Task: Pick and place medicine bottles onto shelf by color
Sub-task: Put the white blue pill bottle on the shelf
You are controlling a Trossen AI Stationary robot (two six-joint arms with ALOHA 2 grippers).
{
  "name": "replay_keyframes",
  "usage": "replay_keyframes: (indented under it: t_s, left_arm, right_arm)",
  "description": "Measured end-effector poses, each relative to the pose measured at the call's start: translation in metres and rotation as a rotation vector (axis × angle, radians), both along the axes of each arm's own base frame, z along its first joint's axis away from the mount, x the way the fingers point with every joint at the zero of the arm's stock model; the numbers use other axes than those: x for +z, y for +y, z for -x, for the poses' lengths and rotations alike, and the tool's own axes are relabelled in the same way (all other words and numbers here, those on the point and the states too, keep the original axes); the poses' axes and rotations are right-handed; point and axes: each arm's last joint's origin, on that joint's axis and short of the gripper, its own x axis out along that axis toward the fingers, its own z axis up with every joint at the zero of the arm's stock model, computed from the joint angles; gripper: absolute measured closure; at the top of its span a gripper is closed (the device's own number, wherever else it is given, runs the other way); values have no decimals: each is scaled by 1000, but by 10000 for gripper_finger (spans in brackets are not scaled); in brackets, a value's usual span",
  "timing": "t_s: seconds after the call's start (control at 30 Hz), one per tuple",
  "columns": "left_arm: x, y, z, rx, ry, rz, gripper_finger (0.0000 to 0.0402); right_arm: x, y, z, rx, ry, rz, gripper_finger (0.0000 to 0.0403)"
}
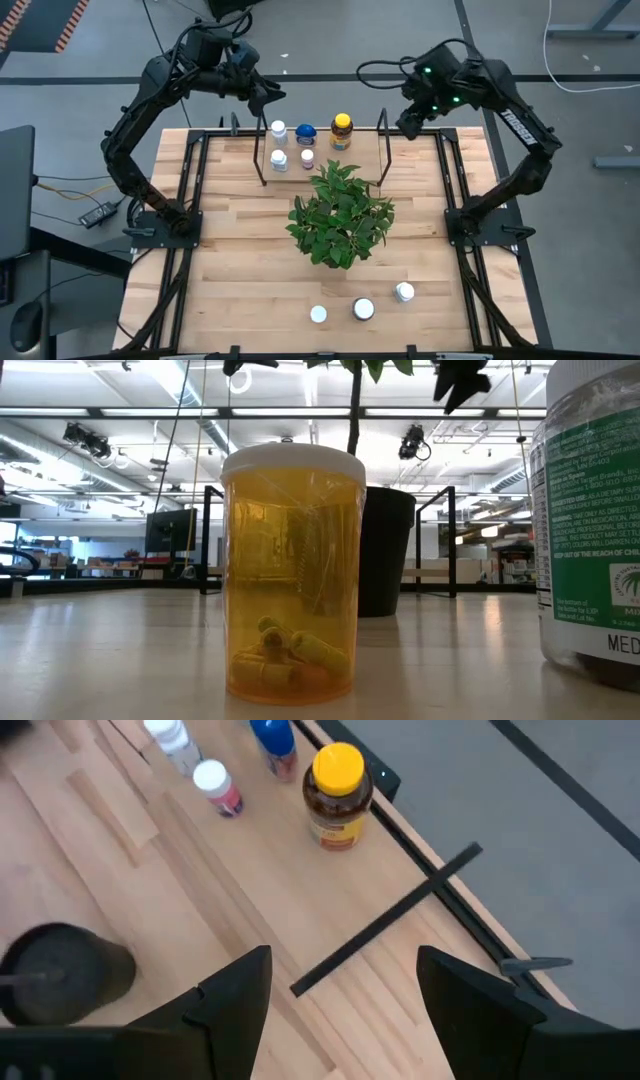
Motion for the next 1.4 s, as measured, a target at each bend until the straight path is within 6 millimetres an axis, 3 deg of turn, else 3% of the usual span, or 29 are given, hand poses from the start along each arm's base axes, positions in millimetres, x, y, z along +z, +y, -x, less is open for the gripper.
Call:
replay_keyframes:
  t_s: [0.3,0.63,0.77,0.93,1.07,1.27,1.4]
  left_arm:
    - [0,-9,-6,-23,-2,14,230]
    - [0,-16,-11,-42,-9,32,230]
    - [2,-15,-12,-34,-28,36,230]
    - [3,-16,-13,-33,-39,42,230]
    - [2,-20,-15,-48,-35,47,230]
    - [2,-23,-17,-60,-35,47,230]
    - [2,-23,-17,-51,-40,63,230]
  right_arm:
    - [19,24,35,-32,-51,62,145]
    - [36,58,69,102,-222,22,147]
    - [33,65,67,111,-249,29,153]
    - [-16,81,54,136,-213,-59,157]
    - [-63,100,62,106,-240,-115,158]
    - [-115,126,77,86,-279,-272,158]
    - [-148,145,71,154,-214,-354,158]
